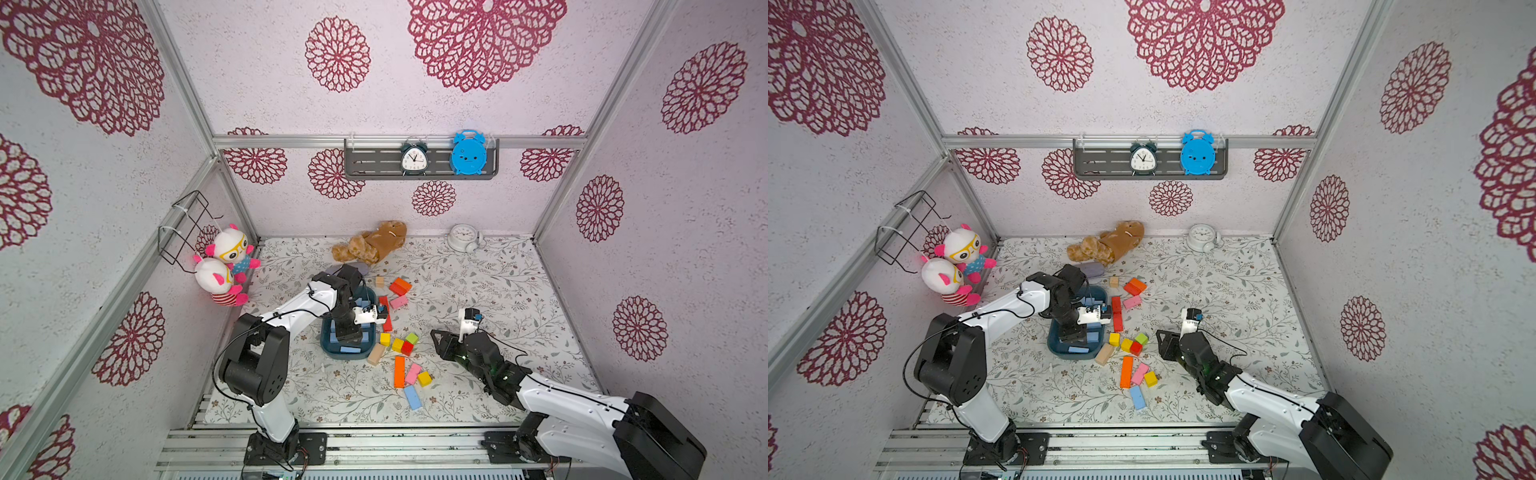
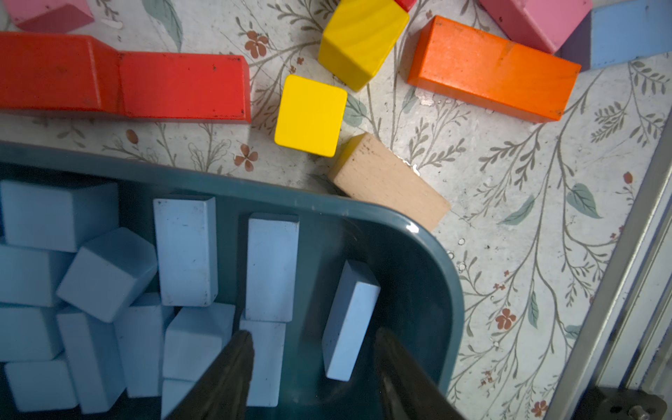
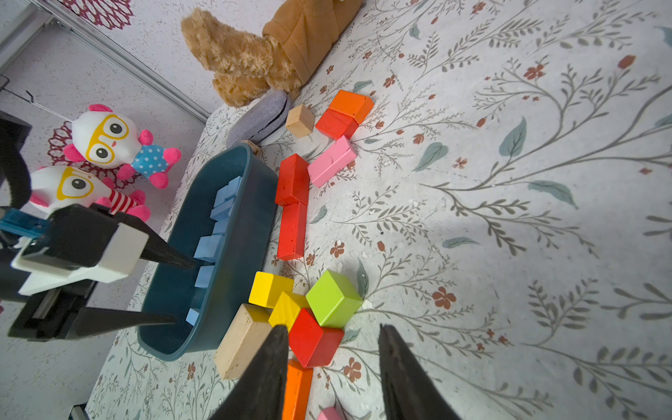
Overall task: Pick out the blue building blocks
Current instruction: Place the building block in the storage box, then pick up the building block from the center of the board.
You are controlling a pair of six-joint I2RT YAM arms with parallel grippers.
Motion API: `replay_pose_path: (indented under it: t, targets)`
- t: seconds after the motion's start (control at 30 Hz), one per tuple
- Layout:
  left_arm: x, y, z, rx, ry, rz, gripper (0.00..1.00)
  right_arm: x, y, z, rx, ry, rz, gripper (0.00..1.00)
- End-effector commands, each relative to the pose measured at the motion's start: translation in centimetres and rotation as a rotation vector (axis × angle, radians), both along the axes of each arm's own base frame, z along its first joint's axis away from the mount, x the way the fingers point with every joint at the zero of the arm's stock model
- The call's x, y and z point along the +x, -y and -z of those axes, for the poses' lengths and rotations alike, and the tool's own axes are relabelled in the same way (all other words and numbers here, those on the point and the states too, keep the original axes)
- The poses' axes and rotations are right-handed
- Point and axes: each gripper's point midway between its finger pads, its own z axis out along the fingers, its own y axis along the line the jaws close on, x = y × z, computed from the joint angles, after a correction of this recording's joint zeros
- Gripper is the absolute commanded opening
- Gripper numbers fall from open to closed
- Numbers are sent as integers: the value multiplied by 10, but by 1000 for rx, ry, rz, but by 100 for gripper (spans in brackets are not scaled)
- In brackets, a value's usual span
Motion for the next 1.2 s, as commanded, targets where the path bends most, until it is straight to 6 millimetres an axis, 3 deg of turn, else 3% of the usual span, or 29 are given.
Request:
replay_pose_path:
  t: [0.0, 0.1, 0.23, 0.4, 0.6, 0.87, 1.17]
  targets:
    - [-12, 19, -19, -50, 56, 70, 66, 4, -11, -12, -4, 19, -35, 44]
    - [-30, 43, -24, -68, 96, 158, 73, 2, -11, -3, -50, -13, -51, 44]
    - [-57, 82, -15, -94, 138, 333, 75, -2, -2, 5, -112, -26, -52, 45]
    - [-94, 129, 8, -88, 104, 535, 76, -11, 34, 12, -122, -41, 39, 46]
    - [-119, 167, 35, -65, 115, 735, 76, -25, 76, 21, -57, -68, 163, 47]
    - [-140, 182, 43, -99, 80, 852, 74, -41, 97, 12, 37, -25, 216, 46]
    - [-161, 164, 53, -98, 16, 917, 70, -43, 94, 9, 85, -17, 206, 45]
